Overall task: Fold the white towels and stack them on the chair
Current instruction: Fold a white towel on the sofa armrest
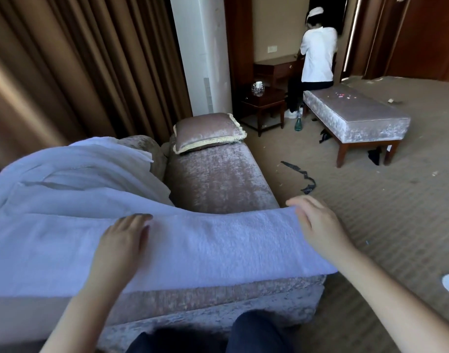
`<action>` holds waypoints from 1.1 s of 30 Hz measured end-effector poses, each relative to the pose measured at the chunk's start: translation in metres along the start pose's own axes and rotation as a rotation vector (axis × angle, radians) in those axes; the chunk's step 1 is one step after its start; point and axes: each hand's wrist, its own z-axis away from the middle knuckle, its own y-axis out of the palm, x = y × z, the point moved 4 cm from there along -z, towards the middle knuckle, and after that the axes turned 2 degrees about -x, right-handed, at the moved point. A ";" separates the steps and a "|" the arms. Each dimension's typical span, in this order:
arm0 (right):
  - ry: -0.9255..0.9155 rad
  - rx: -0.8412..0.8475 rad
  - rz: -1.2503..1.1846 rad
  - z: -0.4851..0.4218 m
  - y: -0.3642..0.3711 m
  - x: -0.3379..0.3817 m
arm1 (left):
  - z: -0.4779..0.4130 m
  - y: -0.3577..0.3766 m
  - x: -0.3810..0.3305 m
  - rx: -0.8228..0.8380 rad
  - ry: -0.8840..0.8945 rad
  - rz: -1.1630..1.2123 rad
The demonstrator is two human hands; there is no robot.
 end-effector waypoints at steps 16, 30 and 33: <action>0.246 0.215 0.318 -0.058 0.032 -0.044 | -0.081 0.035 0.011 0.109 -0.015 -0.078; -0.109 0.002 0.237 -0.106 0.108 0.014 | -0.131 0.127 -0.023 0.484 0.200 -0.195; -0.125 -0.013 0.241 -0.105 0.108 0.014 | -0.131 0.132 -0.020 0.583 0.185 -0.256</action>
